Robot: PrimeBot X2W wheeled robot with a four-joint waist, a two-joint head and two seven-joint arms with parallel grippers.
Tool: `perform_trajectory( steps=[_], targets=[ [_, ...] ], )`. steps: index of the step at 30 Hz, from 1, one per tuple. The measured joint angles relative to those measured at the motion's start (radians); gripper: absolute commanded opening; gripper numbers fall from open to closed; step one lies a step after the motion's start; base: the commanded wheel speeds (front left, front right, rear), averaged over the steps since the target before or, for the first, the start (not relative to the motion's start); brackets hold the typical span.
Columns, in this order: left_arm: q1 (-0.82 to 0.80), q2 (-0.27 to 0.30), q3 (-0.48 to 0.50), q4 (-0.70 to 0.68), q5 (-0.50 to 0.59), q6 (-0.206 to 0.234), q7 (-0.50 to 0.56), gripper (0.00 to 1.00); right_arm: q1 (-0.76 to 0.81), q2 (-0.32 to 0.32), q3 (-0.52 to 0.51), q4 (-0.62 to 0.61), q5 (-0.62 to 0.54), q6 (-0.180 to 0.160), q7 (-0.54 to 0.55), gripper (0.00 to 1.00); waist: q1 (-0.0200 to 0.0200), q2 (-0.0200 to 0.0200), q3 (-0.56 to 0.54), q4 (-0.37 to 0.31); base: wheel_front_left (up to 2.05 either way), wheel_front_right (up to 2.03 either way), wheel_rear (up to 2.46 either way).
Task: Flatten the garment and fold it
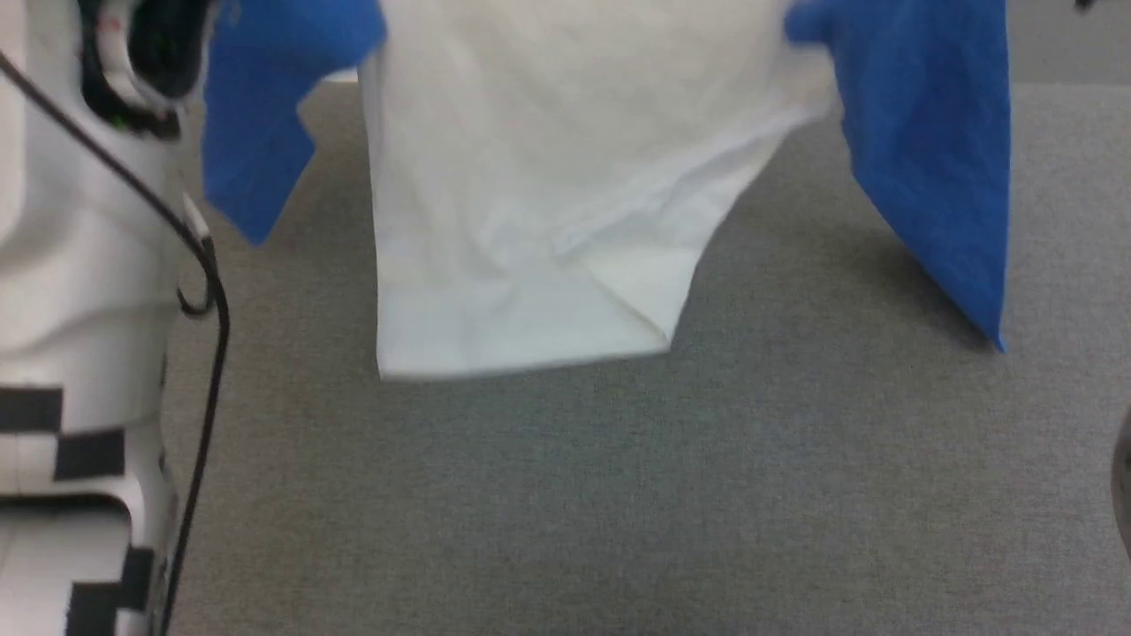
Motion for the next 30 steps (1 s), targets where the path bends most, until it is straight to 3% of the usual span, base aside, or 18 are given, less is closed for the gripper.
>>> perform_trajectory(
  steps=[7, 17, 24, 30],
  targets=[
    [-0.239, 0.045, -0.041, 0.155, 0.124, -0.017, -0.091, 0.00, -0.251, 0.101, -0.076, 0.148, -0.134, 0.000, -0.125, 0.00, 0.0000, 0.0000, 0.087, -0.020, 0.00, 0.00, 0.00],
    [-0.477, 0.040, -0.051, 0.281, 0.212, -0.008, -0.340, 0.00, -0.496, 0.132, -0.161, 0.292, -0.274, 0.001, -0.358, 0.00, 0.0001, 0.0000, 0.229, -0.050, 0.00, 0.00, 0.00],
    [-0.491, 0.014, -0.043, 0.386, 0.199, -0.033, -0.453, 0.00, -0.525, 0.136, -0.157, 0.373, -0.285, 0.001, -0.441, 0.00, 0.0001, 0.0000, 0.308, -0.056, 0.00, 0.00, 0.00],
    [-0.455, -0.011, -0.044, 0.465, 0.151, -0.078, -0.502, 0.00, -0.456, 0.103, -0.033, 0.396, -0.186, 0.001, -0.436, 0.00, 0.0002, 0.0000, 0.323, -0.036, 0.00, 0.00, 0.00]
  ],
)
